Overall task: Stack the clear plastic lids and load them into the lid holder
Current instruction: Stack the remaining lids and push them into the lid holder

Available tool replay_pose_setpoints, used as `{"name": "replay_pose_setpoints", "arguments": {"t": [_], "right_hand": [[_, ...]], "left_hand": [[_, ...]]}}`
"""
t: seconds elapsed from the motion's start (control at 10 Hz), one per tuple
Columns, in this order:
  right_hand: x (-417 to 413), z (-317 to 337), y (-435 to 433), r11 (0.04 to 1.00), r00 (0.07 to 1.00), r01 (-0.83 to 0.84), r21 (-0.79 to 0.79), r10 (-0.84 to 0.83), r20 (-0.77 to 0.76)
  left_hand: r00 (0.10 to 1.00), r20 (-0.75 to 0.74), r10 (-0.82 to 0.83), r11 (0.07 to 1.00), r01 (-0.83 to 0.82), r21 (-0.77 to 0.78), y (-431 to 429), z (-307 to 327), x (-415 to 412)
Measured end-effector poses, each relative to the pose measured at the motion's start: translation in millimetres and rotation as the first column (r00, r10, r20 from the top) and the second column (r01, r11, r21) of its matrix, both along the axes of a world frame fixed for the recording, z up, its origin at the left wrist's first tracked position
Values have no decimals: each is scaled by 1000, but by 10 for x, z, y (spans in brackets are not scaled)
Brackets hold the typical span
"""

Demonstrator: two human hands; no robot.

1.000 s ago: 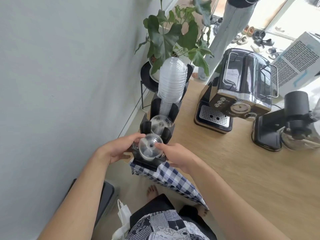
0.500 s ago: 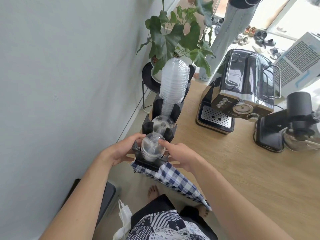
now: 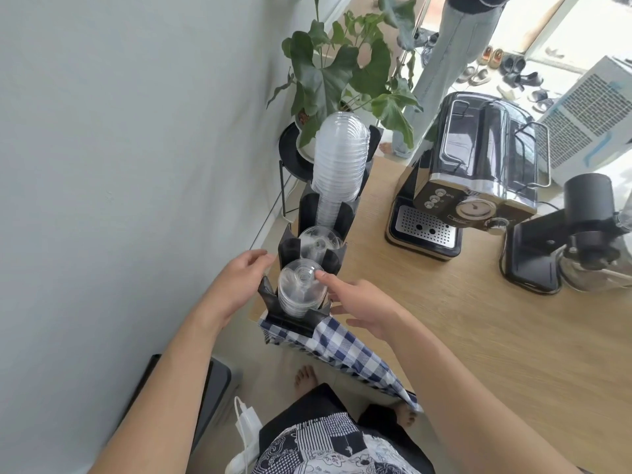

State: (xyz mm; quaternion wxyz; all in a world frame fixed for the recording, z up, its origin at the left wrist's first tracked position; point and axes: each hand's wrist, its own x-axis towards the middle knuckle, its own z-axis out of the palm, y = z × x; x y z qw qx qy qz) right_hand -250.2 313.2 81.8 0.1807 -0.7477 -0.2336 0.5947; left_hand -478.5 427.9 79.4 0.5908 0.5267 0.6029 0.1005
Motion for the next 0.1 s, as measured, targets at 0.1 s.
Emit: {"name": "replay_pose_setpoints", "arguments": {"t": [0.1], "right_hand": [[73,44,-50,1000,1000,0,30,0,6]], "left_hand": [[998,-26,60,936,-48,349,-91,314,118]]}}
